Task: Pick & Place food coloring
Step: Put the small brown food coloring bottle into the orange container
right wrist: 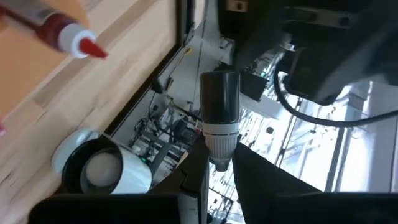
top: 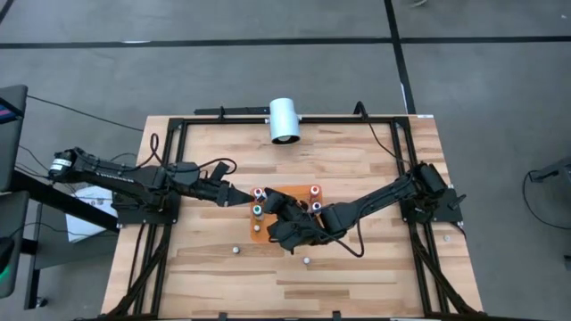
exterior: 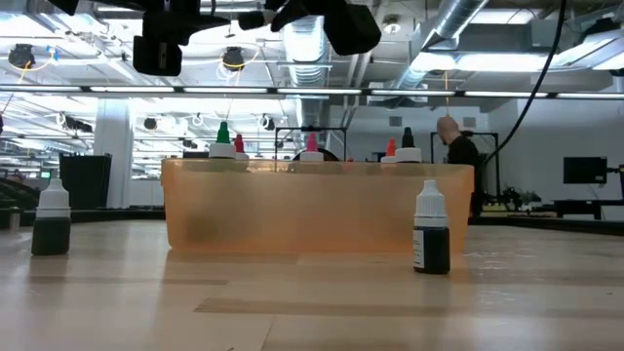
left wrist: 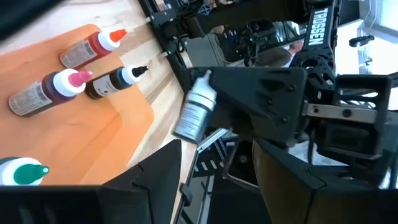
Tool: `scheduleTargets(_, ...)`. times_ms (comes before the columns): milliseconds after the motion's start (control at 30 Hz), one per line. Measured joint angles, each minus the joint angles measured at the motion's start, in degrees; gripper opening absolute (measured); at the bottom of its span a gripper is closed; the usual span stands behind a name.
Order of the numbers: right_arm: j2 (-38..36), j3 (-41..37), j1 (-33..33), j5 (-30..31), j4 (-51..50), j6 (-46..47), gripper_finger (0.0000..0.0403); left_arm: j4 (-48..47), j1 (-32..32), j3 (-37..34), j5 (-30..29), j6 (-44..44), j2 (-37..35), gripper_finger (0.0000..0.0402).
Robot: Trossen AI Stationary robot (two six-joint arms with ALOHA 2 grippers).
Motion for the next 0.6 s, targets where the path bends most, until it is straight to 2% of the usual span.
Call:
scheduleTargets(300,0.0,0.0,0.7,-2.6,1.8,-0.9,0.0056,-0.7,-0.7,0.0,-3.1,-0.5,0.0,0.0190)
scheduleTargets(600,0.0,0.0,1.0,-4.3,3.8,-1.1,0.0056,-3.3,-0.7,0.0,-3.2,-1.5,0.0,0.0190)
